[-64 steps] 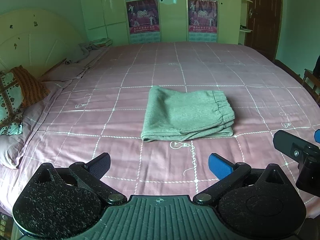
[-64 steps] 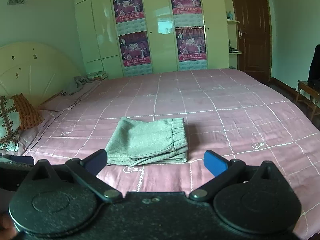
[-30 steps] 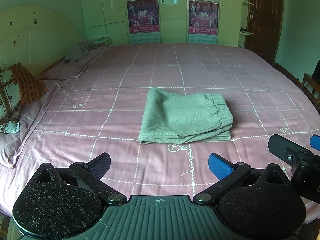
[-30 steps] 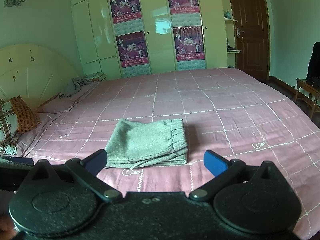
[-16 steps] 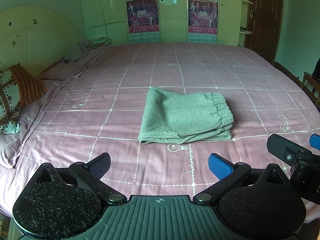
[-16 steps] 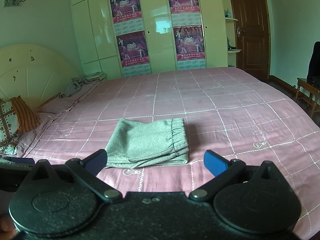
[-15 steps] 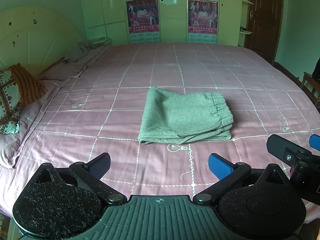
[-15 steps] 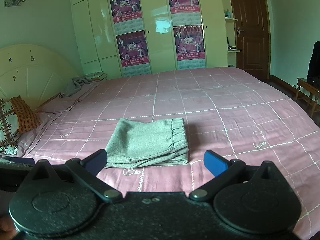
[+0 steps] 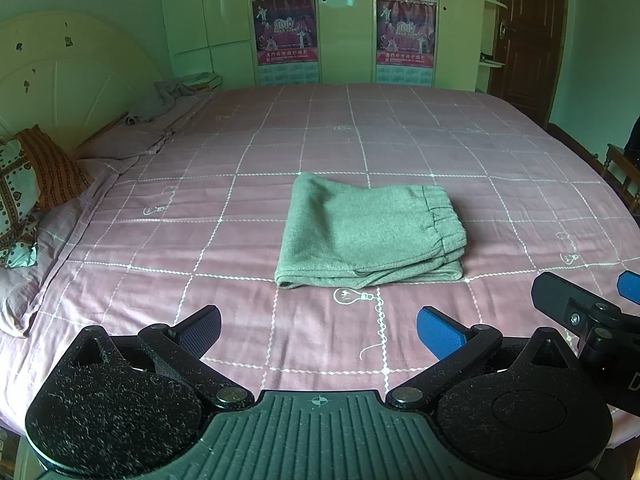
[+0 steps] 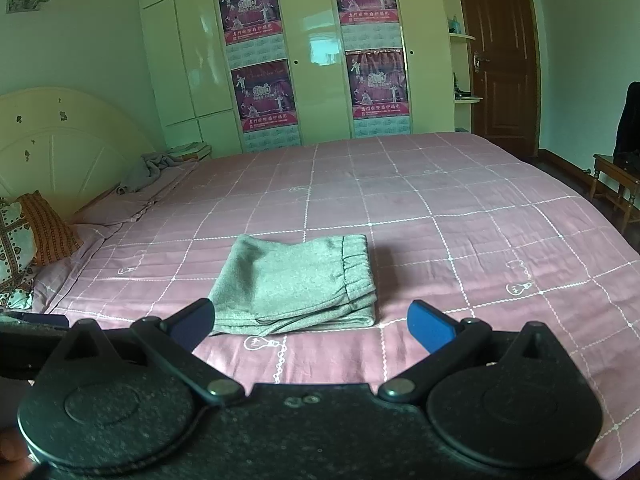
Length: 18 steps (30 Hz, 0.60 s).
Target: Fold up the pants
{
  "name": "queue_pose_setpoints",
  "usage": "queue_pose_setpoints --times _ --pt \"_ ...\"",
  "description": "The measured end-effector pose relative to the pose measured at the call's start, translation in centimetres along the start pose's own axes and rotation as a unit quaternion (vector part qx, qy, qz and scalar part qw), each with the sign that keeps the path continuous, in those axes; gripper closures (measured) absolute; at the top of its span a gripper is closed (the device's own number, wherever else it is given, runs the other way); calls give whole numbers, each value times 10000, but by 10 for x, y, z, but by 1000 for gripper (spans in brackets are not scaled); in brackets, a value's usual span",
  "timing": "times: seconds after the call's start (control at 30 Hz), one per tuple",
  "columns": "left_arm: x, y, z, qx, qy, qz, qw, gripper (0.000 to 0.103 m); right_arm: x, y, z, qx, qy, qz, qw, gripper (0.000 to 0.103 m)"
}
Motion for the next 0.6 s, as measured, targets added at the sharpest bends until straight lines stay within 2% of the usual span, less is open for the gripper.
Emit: queue_pose_setpoints --times 0.33,0.5,0.6 --pt "11 3 3 -1 -22 -106 9999 0 5 0 0 -9 -4 -46 10000 1" --pt "14 7 4 -40 -65 186 9998 0 10 0 1 -7 2 -78 10000 1" --pt "22 11 5 -52 -123 123 9998 0 15 0 3 -7 -13 -110 9999 1"
Point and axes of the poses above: each gripper's, at about its wrist camera, not at the fingertips, and x roughly the way its jaws point, z to its right, y to its top, the point moved 9 cm from there along x, roughly the way its jaws point
